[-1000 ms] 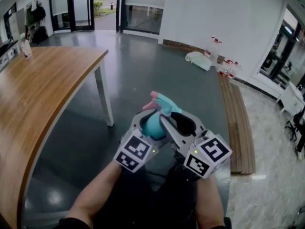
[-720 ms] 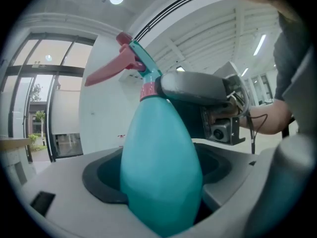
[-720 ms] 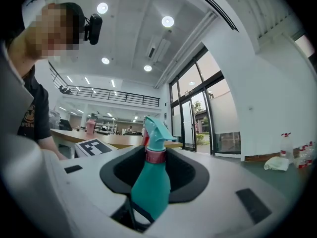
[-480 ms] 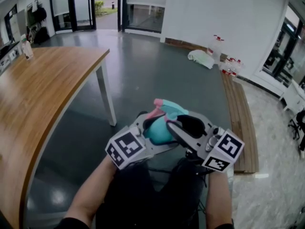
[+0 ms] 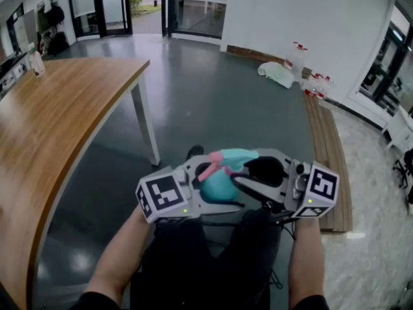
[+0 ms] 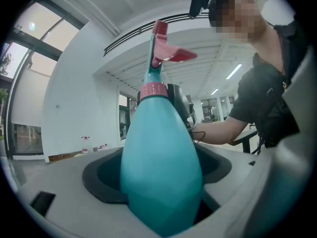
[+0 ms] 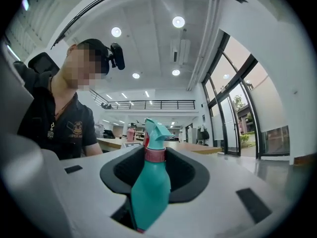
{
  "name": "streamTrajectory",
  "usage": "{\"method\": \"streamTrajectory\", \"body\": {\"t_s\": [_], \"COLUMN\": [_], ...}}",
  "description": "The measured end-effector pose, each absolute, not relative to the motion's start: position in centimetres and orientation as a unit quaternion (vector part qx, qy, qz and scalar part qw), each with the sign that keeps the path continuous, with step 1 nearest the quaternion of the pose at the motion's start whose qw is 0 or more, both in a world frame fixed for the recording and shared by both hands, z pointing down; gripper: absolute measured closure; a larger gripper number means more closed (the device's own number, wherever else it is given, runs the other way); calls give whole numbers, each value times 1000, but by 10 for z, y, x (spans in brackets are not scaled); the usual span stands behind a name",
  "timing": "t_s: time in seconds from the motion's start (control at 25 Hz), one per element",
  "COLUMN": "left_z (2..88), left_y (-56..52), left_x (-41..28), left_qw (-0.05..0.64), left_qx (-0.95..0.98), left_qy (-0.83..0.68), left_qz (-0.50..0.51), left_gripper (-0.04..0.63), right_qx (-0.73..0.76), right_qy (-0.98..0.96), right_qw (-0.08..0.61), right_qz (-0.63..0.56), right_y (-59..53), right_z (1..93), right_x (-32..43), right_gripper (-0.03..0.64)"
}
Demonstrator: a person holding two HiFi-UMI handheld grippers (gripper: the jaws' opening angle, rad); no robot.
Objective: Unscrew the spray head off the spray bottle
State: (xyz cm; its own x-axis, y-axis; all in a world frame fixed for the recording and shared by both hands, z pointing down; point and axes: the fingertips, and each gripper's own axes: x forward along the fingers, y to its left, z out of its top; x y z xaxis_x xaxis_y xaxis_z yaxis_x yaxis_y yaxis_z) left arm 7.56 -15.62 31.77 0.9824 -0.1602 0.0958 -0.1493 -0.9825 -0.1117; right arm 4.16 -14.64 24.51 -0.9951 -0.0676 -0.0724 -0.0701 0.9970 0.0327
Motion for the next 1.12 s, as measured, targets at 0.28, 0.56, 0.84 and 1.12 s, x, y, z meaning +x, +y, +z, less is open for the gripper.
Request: {"method": "streamTrajectory", "body": {"t_s": [0.28,0.56,0.84,1.12], "left_z": [323,328,332,339], "left_y": [-178,-212,-230,-228], "left_x": [69,57,53,52], "left_qw": [40,34,32,27], "left_qx": [-990,-963,-937,-928], "left_qy": [131,261,341,366], "left_qz": [-44,-57,-65,-66], "left_gripper": [184,183,183,183], "right_qx": [-75,-176,-276,-309], "right_qy": [997,984,961,951], "right_qw": [33,30,16,28], "right_qz": [4,11,6,-2], "right_y": [-162,-177,-192,-196], "right_z": [251,252,258,262], "right_x": [41,44,36,32], "right_gripper": [466,439,443,479]}}
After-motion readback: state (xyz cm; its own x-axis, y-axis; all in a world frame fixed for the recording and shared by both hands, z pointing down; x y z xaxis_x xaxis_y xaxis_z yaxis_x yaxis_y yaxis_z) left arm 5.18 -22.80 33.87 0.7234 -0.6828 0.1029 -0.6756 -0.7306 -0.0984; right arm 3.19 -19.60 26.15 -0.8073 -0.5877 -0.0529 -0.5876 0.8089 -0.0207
